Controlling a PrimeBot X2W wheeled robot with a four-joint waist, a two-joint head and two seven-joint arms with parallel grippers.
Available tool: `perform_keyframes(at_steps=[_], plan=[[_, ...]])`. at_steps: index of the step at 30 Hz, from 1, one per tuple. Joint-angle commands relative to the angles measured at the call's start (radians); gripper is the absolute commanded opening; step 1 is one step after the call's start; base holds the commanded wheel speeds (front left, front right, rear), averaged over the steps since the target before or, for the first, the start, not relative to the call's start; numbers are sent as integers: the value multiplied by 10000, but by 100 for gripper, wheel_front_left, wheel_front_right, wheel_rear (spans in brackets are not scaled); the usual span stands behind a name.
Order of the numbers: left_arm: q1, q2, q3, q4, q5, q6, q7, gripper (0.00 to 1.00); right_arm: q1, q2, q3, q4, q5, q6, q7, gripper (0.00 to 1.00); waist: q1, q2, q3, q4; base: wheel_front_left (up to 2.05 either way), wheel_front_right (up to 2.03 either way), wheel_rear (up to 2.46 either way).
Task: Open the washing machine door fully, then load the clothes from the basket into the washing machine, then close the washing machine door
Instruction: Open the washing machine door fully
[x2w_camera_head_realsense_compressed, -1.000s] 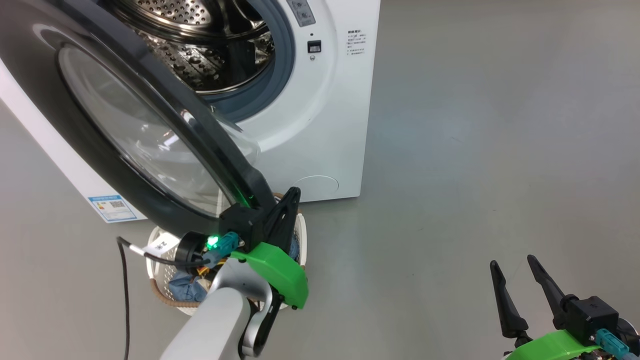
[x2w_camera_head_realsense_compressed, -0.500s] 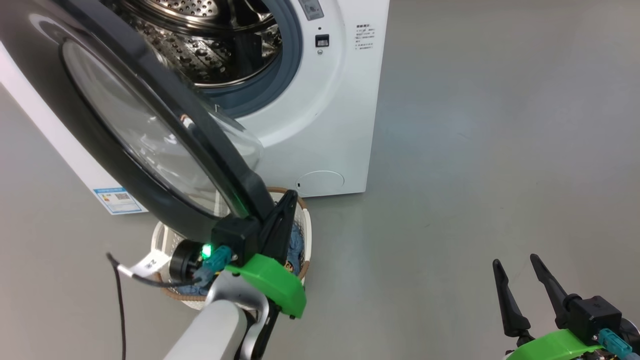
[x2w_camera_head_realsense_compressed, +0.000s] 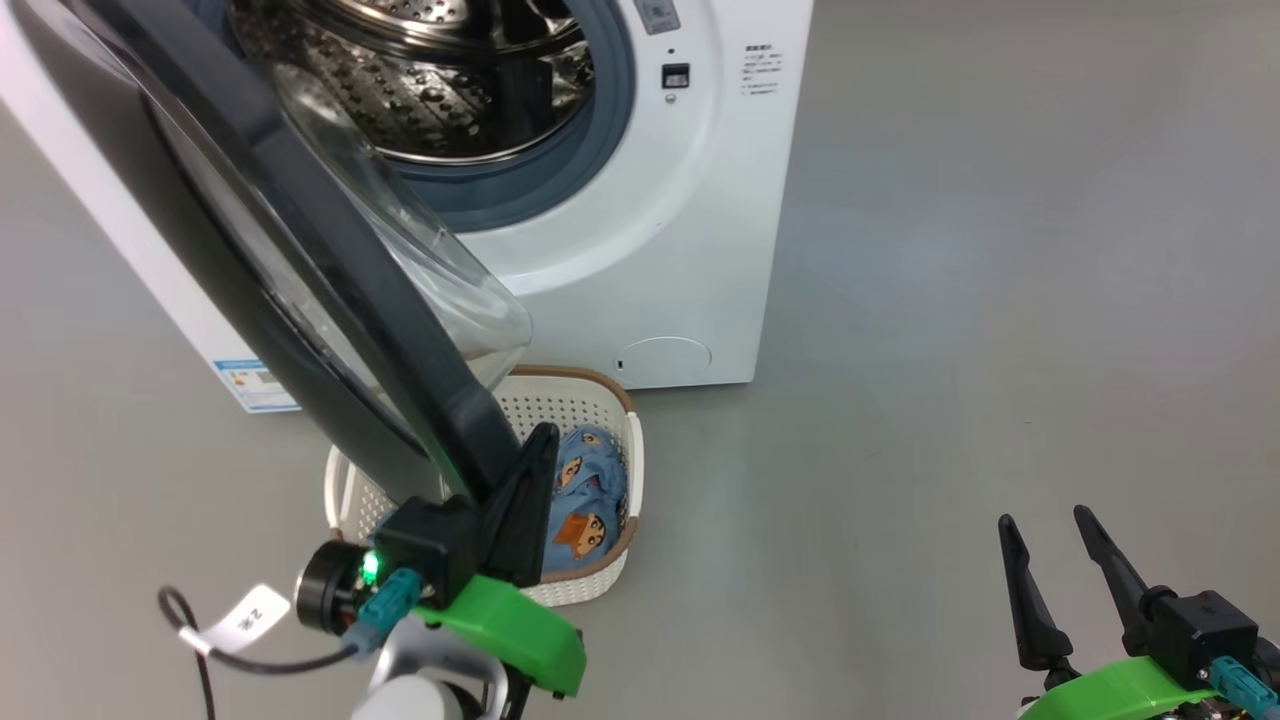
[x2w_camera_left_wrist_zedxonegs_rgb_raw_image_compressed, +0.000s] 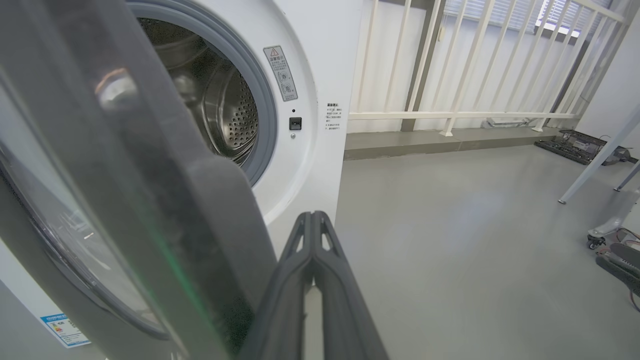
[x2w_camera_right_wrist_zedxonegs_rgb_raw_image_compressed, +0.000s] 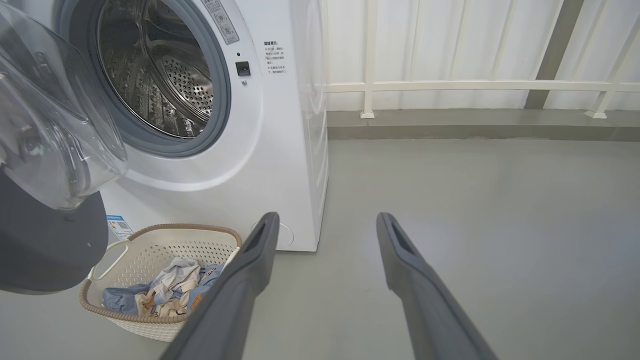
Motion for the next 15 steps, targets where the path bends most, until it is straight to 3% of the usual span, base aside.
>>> perform_keyframes(at_steps=[1,15], plan=[[-47,630,779,-284,95,446,50,0,-237,-106,202,-286,18,16,-120,100,0,0,51,142,0,0,0],[798,919,858,-1396,238,1074,78,0,-189,-175,125,-288,-41,16,-120,100,0,0,123,867,0,0,0]])
